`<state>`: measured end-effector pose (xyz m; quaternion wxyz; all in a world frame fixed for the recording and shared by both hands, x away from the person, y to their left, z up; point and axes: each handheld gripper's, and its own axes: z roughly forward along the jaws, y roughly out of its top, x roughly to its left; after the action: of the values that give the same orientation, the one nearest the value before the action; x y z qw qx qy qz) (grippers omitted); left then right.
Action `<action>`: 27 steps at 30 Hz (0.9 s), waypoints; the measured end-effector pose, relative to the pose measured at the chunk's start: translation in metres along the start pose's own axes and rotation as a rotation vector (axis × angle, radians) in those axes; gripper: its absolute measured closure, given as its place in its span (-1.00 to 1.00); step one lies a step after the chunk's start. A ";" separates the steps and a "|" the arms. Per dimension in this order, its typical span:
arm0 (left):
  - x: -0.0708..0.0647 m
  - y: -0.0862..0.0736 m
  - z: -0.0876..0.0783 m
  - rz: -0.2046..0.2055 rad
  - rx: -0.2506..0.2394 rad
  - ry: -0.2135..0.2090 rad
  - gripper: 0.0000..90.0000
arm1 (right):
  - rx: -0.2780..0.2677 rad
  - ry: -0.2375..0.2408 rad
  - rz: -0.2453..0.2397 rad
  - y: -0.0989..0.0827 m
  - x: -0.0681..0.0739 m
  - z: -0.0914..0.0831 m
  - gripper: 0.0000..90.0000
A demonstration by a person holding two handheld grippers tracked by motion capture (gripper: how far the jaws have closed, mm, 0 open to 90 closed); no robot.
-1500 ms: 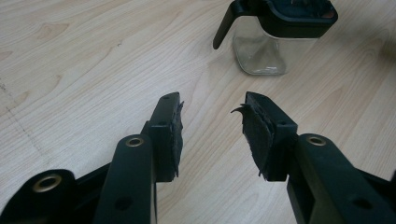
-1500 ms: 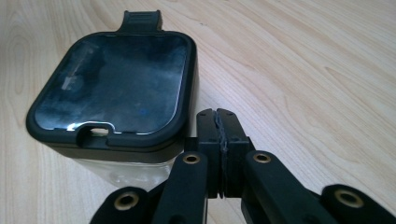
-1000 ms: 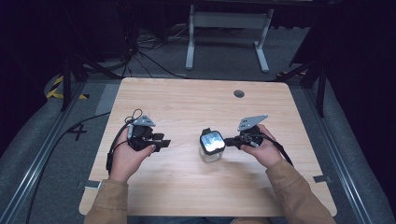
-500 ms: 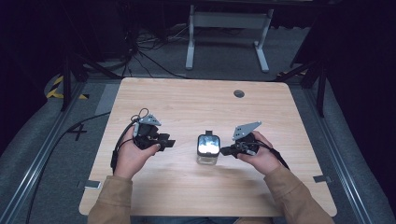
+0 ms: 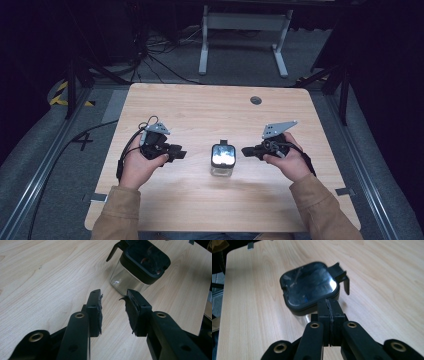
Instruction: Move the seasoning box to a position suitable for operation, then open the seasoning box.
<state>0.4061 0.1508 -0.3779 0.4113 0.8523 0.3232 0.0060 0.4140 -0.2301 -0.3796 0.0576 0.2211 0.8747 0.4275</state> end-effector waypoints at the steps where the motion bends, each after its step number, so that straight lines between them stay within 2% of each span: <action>1: 0.000 0.000 0.000 0.006 0.000 -0.002 0.46 | -0.004 -0.003 0.003 0.002 -0.001 -0.001 1.00; 8: 0.000 0.000 -0.002 0.003 -0.004 0.002 0.44 | -0.030 -0.007 0.000 0.016 -0.007 -0.005 1.00; 14: 0.001 -0.001 -0.004 0.001 -0.006 0.004 0.43 | -0.048 0.011 0.005 0.028 -0.014 0.002 1.00; 19: 0.000 -0.002 -0.004 0.004 -0.002 0.008 0.43 | -0.051 0.033 -0.002 0.039 -0.019 0.015 1.00; 23: 0.000 -0.002 -0.005 -0.003 -0.009 0.007 0.42 | -0.057 0.040 0.000 0.042 -0.022 0.025 1.00; 25: 0.000 -0.003 -0.005 -0.010 -0.006 0.004 0.42 | -0.050 0.038 0.000 0.042 -0.022 0.028 1.00; 27: 0.000 -0.003 -0.005 -0.008 -0.004 0.004 0.42 | -0.031 0.045 -0.009 0.045 -0.023 0.040 1.00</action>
<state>0.4032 0.1554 -0.3770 0.4123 0.8502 0.3274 0.0069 0.4614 -0.1875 -0.3723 0.0432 0.2066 0.8700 0.4455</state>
